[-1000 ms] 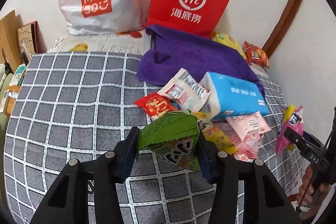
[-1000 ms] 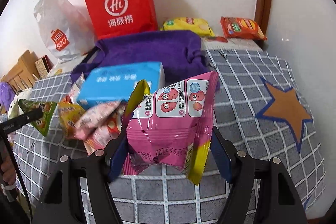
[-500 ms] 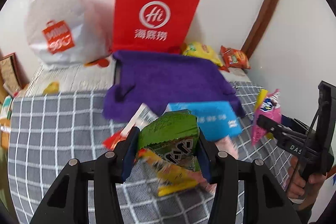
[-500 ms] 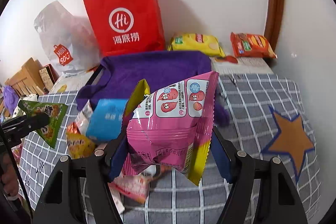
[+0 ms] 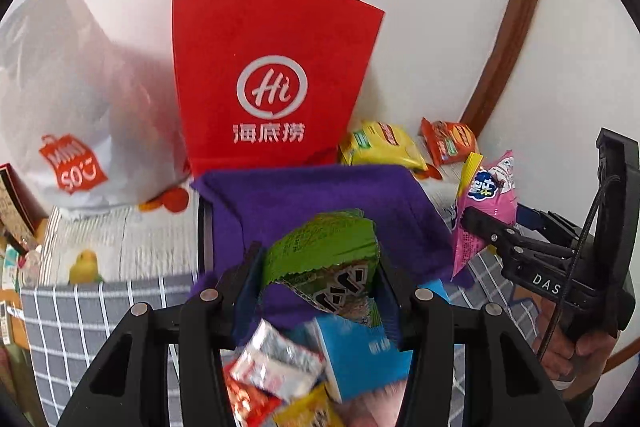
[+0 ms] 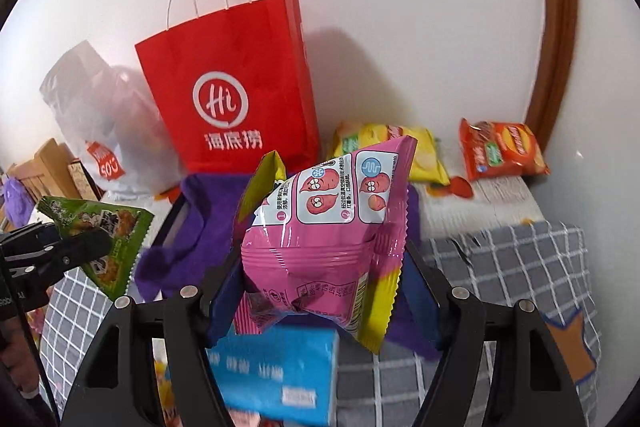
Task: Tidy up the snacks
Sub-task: 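Carry the pink bag in the right tool while the left tool carries the green bag over the purple towel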
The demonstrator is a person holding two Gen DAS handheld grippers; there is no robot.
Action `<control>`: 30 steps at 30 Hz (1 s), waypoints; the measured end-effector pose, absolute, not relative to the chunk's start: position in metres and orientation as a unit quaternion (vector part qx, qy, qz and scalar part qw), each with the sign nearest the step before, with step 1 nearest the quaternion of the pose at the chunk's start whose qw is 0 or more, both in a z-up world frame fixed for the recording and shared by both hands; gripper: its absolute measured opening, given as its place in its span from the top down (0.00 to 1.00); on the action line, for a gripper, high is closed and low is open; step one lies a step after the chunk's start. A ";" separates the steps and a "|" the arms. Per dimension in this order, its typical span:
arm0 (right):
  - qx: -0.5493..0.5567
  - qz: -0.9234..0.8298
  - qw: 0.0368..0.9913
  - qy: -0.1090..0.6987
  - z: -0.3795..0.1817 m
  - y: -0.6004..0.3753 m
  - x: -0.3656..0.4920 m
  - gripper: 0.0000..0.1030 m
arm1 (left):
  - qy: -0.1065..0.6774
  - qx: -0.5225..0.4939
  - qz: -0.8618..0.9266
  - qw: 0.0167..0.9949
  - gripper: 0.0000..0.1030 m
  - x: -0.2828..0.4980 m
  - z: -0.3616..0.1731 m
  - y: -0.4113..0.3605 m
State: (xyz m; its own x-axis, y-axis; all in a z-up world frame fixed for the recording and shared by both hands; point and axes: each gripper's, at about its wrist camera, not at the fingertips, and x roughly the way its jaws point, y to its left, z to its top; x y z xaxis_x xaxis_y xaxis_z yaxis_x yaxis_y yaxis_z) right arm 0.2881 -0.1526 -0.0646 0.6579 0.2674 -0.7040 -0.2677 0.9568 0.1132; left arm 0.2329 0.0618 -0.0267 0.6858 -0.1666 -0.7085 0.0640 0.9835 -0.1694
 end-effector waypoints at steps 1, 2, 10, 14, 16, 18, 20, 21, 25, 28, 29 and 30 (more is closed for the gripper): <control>-0.002 0.150 0.909 0.388 -0.066 -0.150 0.296 0.30 | 0.391 -0.065 -0.062 0.916 0.53 0.239 -0.026 0.063; -0.007 0.152 0.908 0.390 -0.068 -0.146 0.304 0.30 | 0.391 -0.064 -0.062 0.916 0.53 0.247 -0.026 0.064; -0.022 0.167 0.903 0.396 -0.083 -0.126 0.354 0.30 | 0.395 -0.079 -0.056 0.914 0.53 0.303 -0.037 0.078; -0.024 0.174 0.895 0.409 -0.099 -0.119 0.376 0.30 | 0.404 -0.083 -0.046 0.910 0.53 0.324 -0.052 0.084; -0.025 0.175 0.893 0.415 -0.107 -0.116 0.383 0.30 | 0.412 -0.087 -0.043 0.906 0.53 0.333 -0.065 0.087; -0.027 0.174 0.888 0.426 -0.118 -0.114 0.389 0.30 | 0.418 -0.089 -0.040 0.903 0.53 0.338 -0.077 0.091; -0.036 0.176 0.882 0.437 -0.128 -0.112 0.392 0.30 | 0.421 -0.093 -0.038 0.901 0.53 0.342 -0.087 0.093; -0.036 0.174 0.881 0.438 -0.132 -0.113 0.393 0.30 | 0.433 -0.093 -0.036 0.896 0.53 0.346 -0.093 0.094; -0.040 0.171 0.874 0.453 -0.146 -0.115 0.398 0.30 | 0.445 -0.097 -0.043 0.889 0.53 0.351 -0.106 0.095; -0.047 0.162 0.871 0.462 -0.152 -0.116 0.402 0.30 | 0.452 -0.097 -0.048 0.885 0.53 0.353 -0.112 0.093; -0.048 0.161 0.870 0.463 -0.154 -0.116 0.402 0.30 | 0.454 -0.097 -0.048 0.885 0.53 0.353 -0.114 0.093; -0.048 0.161 0.869 0.465 -0.155 -0.117 0.403 0.30 | 0.456 -0.097 -0.050 0.883 0.53 0.353 -0.115 0.093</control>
